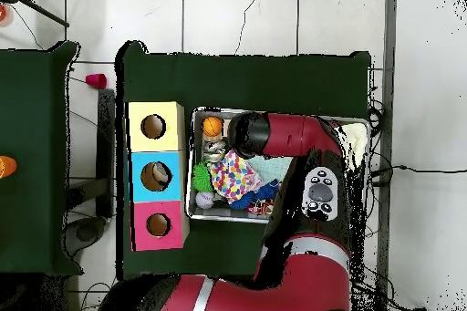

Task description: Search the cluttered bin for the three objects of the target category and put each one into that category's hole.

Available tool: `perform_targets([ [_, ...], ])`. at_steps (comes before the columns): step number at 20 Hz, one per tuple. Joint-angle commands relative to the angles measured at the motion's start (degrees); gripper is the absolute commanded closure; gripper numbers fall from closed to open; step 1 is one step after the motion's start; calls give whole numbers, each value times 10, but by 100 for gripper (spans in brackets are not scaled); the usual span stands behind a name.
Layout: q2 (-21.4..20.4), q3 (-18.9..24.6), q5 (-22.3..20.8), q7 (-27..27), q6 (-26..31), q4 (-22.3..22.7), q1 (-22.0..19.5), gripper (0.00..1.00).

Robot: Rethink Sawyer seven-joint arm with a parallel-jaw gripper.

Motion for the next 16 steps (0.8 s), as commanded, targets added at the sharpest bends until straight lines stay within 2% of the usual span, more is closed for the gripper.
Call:
perform_targets([
  [1, 19, 40, 4, 22, -39, 41, -3, 0],
  [9, 24, 34, -10, 8, -46, 29, -11, 0],
  [16, 56, 41, -19, -3, -86, 7, -25, 0],
])
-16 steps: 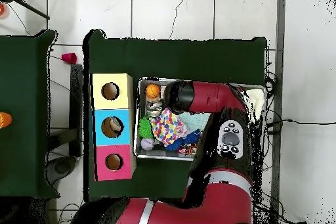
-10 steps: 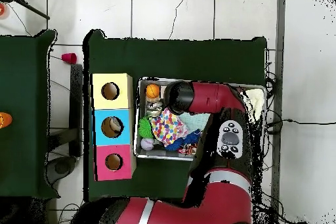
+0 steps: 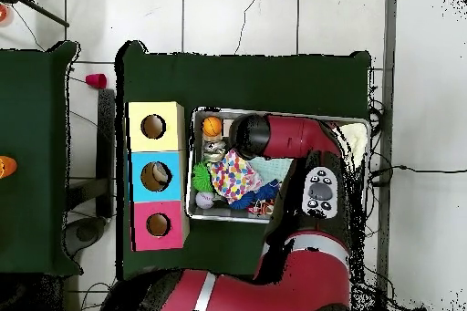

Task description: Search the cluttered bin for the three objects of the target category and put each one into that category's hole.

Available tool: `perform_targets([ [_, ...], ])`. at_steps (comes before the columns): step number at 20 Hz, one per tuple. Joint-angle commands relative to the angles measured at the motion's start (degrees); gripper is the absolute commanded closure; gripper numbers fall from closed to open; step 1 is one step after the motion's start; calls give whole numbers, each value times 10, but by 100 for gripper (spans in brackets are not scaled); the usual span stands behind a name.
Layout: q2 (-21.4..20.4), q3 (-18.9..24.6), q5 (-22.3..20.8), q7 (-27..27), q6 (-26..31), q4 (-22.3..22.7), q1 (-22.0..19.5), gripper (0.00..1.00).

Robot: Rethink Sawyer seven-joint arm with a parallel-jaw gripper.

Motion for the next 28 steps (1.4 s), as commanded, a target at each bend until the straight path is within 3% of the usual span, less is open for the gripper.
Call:
perform_targets([
  [1, 47, 41, -18, -3, -66, 3, -22, 0],
  [20, 66, 34, -24, -19, -89, -13, -29, 0],
  [28, 69, 6, -67, -81, -29, -78, -27, 0],
])
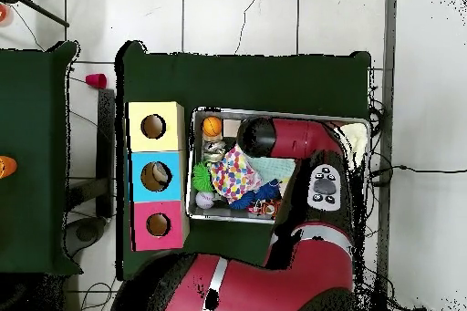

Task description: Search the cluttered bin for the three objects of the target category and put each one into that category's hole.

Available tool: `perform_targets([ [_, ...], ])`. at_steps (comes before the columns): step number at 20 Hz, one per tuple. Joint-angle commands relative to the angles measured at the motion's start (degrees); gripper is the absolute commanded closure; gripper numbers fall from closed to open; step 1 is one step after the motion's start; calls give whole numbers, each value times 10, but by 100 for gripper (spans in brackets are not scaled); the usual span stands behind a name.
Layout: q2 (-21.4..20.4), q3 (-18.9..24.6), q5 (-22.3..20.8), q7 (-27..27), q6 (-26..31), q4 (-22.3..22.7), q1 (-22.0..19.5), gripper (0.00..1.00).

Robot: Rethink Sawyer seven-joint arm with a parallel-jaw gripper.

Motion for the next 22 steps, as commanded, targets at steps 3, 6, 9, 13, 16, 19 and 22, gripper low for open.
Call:
perform_targets([
  [3, 20, 35, -48, -87, 44, -47, -20, 0],
  [6, 11, 63, -30, -95, 74, -54, -27, 0],
  [9, 2, 66, -23, -96, 116, -70, -22, 0],
  [13, 14, 78, -25, -108, 127, -91, -32, 0],
  [16, 20, 85, -29, -105, 115, -88, -37, 0],
  [19, 41, 95, -34, -92, 88, -89, -44, 0],
  [22, 66, 101, -38, -79, 62, -100, -50, 0],
])
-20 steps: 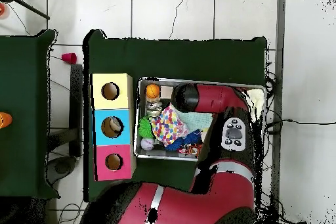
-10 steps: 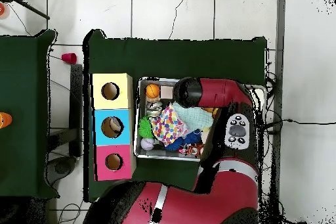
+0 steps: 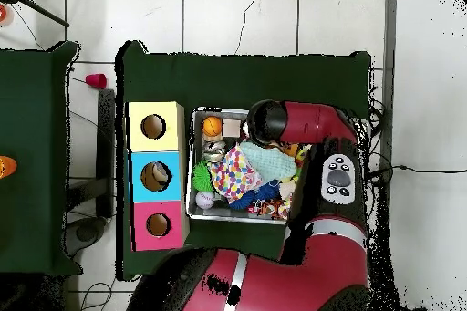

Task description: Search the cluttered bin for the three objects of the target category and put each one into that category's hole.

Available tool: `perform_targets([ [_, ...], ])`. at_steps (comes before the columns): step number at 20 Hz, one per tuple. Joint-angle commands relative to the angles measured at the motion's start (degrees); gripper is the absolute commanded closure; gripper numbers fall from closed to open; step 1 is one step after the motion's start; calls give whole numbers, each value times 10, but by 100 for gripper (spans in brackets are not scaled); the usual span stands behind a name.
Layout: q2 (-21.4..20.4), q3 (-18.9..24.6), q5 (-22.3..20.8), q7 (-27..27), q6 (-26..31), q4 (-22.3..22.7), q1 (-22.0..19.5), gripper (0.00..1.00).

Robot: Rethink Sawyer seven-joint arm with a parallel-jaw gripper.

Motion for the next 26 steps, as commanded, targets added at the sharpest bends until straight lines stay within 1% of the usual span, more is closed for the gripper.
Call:
perform_targets([
  [1, 69, 76, -17, -77, -34, -40, -26, 0],
  [5, 89, 83, -19, -65, -63, -47, -29, 0],
  [9, 97, 81, -22, -53, -71, -56, -25, 0],
  [12, 103, 79, -28, -47, -80, -54, -24, 0],
  [16, 122, 65, -49, -48, -89, -66, -16, 0],
  [20, 135, 72, -67, -69, -106, -65, -25, 0],
  [21, 140, 75, -73, -76, -114, -67, -28, 0],
  [24, 167, 92, -91, -85, -174, -73, -44, 0],
  [25, 176, 92, -98, -87, -177, -80, -44, 0],
  [26, 187, 69, -105, -69, -145, -96, -28, 0],
])
